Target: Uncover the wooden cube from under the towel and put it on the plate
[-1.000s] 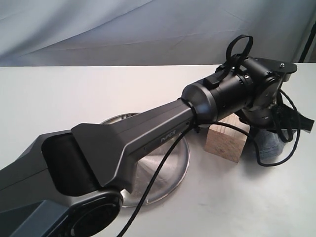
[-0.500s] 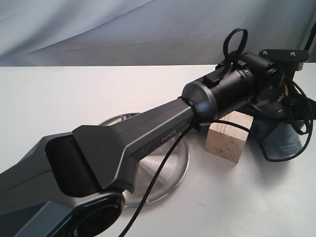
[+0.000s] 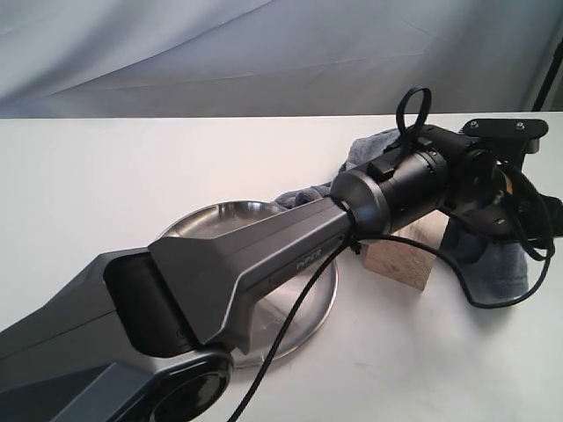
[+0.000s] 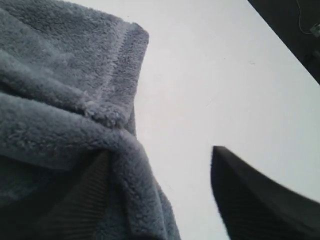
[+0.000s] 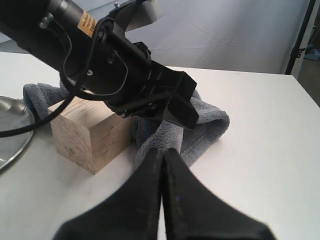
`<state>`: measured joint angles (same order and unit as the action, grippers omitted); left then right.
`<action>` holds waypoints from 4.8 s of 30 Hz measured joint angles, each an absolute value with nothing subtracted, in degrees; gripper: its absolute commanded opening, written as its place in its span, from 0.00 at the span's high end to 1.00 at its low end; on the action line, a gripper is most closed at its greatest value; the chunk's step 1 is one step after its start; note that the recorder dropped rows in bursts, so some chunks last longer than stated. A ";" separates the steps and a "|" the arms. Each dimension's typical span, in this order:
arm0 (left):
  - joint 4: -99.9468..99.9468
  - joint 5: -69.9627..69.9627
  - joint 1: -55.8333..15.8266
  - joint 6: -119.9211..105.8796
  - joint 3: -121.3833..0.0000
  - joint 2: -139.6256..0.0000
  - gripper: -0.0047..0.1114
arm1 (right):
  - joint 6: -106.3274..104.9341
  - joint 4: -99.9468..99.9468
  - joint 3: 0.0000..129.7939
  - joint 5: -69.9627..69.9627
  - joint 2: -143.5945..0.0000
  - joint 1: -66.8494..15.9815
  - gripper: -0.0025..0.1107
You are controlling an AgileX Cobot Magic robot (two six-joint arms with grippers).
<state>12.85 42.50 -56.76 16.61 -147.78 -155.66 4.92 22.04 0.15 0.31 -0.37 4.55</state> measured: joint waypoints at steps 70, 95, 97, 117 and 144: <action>8.17 68.18 -43.31 3.88 -148.00 -151.19 0.23 | 4.92 22.04 0.15 0.31 -0.37 4.55 0.95; 0.00 57.32 -43.31 3.88 -148.00 -151.19 0.96 | 4.92 22.04 0.15 0.31 -0.37 4.55 0.95; -3.71 54.89 -43.31 4.33 -148.00 -151.19 0.96 | 4.92 22.04 0.15 0.31 -0.37 4.55 0.95; -12.74 44.45 -42.70 8.38 -148.00 -156.52 0.26 | 4.92 22.04 0.15 0.31 -0.37 4.55 0.95; -8.36 70.02 -53.99 18.41 -148.00 -145.59 0.12 | 4.92 22.04 0.15 0.31 -0.37 4.55 0.95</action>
